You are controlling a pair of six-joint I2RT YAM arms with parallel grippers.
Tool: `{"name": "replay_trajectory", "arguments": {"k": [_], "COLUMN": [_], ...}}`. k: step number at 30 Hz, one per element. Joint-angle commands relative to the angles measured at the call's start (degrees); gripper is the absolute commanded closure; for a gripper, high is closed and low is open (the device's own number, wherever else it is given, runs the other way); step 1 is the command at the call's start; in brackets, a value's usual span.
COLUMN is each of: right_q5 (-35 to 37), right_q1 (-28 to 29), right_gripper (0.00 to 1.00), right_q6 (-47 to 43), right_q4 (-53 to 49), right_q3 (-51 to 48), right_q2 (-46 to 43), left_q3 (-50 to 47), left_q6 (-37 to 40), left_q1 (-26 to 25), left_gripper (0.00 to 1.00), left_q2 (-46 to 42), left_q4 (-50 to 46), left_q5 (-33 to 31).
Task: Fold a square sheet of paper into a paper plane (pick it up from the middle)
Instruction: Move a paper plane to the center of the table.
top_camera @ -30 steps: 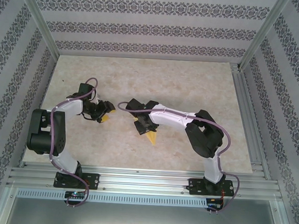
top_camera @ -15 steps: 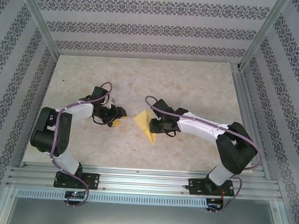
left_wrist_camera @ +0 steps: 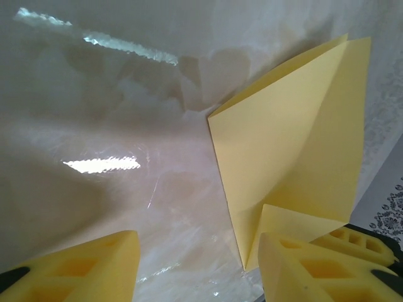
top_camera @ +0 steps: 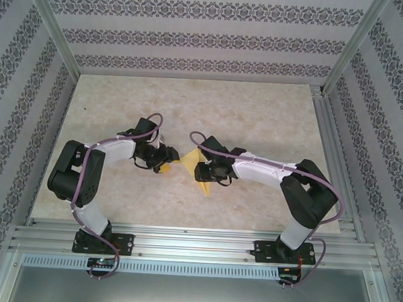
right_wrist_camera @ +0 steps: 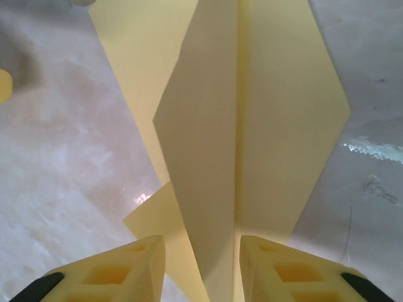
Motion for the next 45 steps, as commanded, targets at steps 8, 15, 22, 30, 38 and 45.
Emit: {"name": "replay_trajectory", "arguments": {"k": [8,15,22,30,38,45], "right_q5": [5.7,6.6,2.9,-12.7,-23.5,-23.8], "right_q1": [2.4,2.4,0.4,-5.6,-12.8,-17.9], "right_gripper": [0.73,0.95,0.96,0.92,0.88,0.84], "right_q6": [-2.2,-2.7,-2.0,5.9,16.6,15.6], "right_q4": [-6.3,-7.4,-4.6,14.1,34.8,37.2], "right_q3": [4.7,6.8,3.7,-7.8,-19.2,-25.8], "right_q2": [4.2,4.8,-3.2,-12.8,-11.8,-8.8], "left_q3": [1.7,1.2,-1.2,-6.3,-8.3,-6.6], "left_q6": [0.3,0.1,-1.3,-6.7,-9.5,-7.4], "left_q1": [-0.1,-0.2,-0.2,-0.2,-0.3,-0.6], "left_gripper": [0.46,0.47,0.45,0.28,0.27,0.27], "left_q2": [0.7,-0.3,-4.7,-8.5,-12.5,-11.9], "left_q4": [0.2,0.4,4.5,14.4,17.9,15.2], "left_q5": [-0.5,-0.6,-2.0,1.1,1.7,1.7]}}
